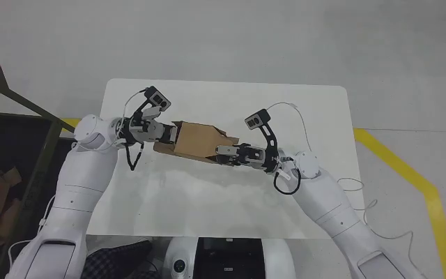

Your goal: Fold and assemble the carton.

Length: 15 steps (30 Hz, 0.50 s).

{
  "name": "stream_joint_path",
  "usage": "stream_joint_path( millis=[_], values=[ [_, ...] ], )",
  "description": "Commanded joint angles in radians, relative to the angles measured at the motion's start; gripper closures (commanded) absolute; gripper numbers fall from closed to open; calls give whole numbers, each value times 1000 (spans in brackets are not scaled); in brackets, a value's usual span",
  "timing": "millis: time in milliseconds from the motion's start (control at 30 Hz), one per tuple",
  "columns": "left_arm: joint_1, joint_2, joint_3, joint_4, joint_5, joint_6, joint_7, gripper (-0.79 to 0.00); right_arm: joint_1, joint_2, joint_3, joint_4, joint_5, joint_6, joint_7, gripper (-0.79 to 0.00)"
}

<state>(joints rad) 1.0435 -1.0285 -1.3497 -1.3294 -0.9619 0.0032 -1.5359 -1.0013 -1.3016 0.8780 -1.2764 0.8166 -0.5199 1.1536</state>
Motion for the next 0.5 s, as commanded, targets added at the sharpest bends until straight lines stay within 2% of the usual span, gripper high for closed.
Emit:
stream_joint_path(
  millis=[0, 167, 200, 267, 300, 467],
  values=[
    [-5, 8, 12, 0, -3, -3, 0, -785, 3, -2, 2, 8, 6, 0, 8, 0],
    [-15, 28, 44, -2, 11, -26, 0, -785, 7, -5, 8, 26, 17, 12, 28, 0],
    [-18, 33, 51, -3, 19, -37, 0, -754, 8, -6, 8, 27, 18, 16, 30, 0],
    [-20, 41, 65, -4, 23, -54, 0, -563, 8, -7, 9, 29, 20, 25, 35, 0],
    [-23, 45, 71, -5, 26, -66, 0, -422, 8, -8, 10, 29, 20, 28, 38, 0],
    [-33, 63, 98, -2, 14, -97, 0, -277, 6, -10, 17, 31, 18, 39, 42, 0]
  ],
)
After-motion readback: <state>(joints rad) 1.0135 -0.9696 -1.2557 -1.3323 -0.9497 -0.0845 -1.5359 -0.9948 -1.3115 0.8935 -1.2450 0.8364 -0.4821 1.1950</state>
